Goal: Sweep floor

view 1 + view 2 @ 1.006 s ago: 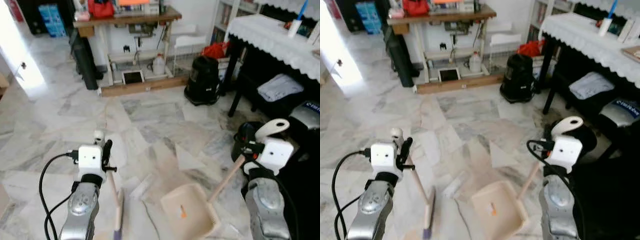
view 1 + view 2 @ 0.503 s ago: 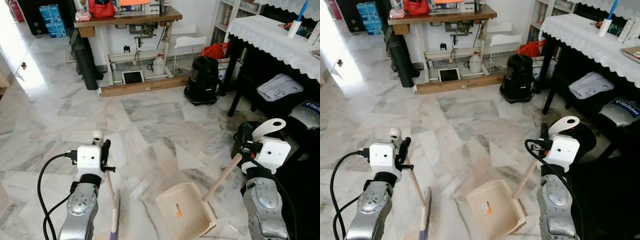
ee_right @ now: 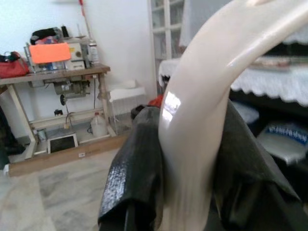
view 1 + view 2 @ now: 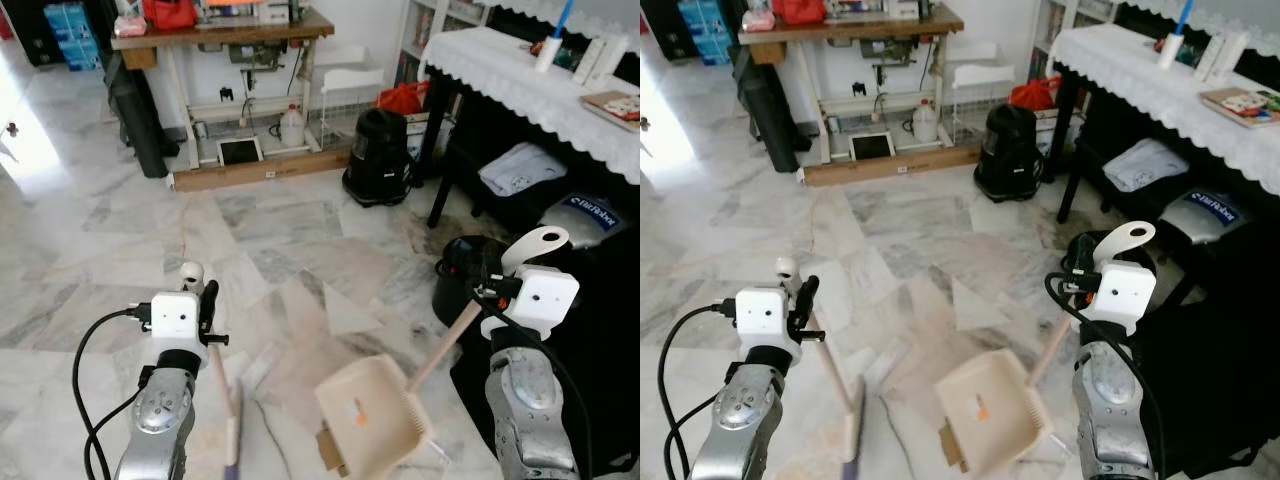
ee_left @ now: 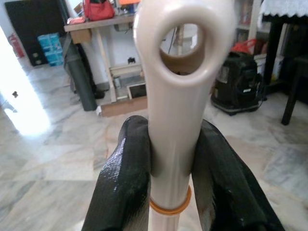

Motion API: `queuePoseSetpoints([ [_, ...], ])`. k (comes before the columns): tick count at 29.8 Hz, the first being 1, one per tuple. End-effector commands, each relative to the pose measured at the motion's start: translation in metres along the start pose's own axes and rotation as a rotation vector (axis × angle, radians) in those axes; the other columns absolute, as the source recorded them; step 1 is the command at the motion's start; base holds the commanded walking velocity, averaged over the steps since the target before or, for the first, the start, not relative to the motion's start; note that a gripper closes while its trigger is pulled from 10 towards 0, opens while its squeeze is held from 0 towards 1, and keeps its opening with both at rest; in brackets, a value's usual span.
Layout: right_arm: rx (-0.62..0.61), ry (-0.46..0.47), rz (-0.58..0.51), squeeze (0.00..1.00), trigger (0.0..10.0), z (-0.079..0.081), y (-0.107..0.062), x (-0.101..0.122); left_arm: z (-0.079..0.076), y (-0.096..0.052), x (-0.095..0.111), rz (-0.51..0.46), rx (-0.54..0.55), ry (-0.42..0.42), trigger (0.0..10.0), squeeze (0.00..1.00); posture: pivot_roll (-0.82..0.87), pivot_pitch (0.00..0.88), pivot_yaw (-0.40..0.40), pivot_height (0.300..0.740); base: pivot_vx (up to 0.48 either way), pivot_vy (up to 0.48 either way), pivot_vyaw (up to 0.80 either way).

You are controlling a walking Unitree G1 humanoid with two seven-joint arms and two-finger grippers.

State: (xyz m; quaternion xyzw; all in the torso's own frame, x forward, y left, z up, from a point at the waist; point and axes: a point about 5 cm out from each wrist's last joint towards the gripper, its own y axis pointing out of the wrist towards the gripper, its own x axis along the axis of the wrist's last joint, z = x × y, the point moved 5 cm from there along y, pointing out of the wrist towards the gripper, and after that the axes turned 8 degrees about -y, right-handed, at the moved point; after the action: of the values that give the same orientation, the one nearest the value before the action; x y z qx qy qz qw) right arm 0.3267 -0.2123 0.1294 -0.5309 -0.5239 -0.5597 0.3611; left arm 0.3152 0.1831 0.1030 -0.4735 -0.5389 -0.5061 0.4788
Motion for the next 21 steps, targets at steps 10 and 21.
queuePoseSetpoints([
  [10,-0.052,-0.016,-0.075,0.0,10.0,-0.011,0.005,0.019,-0.004,0.001,0.008,-0.037,-0.01,-0.011,10.0,0.0,-0.01,0.0,-0.009,0.74,0.0,0.0,0.0],
  [21,-0.302,-0.212,-0.082,0.0,10.0,-0.059,0.003,0.023,-0.004,-0.001,0.009,-0.037,-0.014,-0.018,10.0,0.0,-0.01,0.0,-0.007,0.74,0.0,0.0,0.0],
])
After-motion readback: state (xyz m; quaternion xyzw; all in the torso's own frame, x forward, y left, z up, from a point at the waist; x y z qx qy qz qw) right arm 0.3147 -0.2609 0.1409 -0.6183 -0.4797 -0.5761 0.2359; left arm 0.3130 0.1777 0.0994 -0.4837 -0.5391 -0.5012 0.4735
